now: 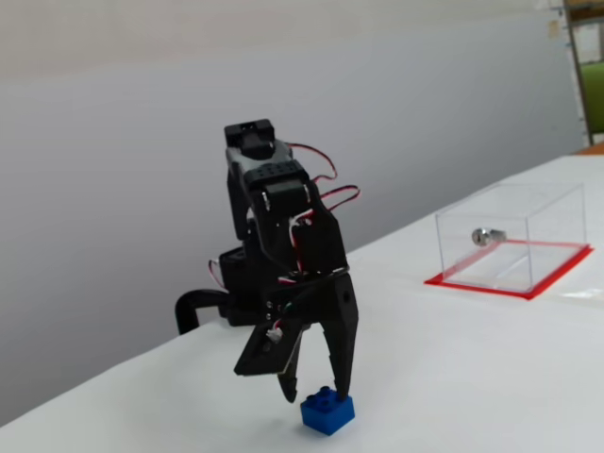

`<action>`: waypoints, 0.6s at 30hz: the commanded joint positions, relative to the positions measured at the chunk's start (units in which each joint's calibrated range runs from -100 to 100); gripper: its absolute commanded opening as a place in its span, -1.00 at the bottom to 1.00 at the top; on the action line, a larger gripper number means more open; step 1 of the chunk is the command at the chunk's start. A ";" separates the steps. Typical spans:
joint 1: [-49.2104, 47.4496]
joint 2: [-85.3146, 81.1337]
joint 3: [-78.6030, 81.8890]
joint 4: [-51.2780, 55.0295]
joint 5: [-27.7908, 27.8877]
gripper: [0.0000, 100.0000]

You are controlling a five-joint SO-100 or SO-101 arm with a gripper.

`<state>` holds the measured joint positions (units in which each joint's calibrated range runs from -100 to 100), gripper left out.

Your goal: Pick the blue lego brick and place it into the transparent box

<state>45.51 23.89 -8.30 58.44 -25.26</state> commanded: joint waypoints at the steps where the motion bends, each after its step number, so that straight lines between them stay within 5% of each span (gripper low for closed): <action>1: -0.45 0.00 -5.81 -2.13 -1.10 -0.47; 15: -1.26 3.56 -5.90 -2.39 -2.72 -0.48; 18: -1.34 3.81 -5.90 -2.39 -2.61 -0.61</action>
<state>44.34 27.95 -8.83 57.93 -27.16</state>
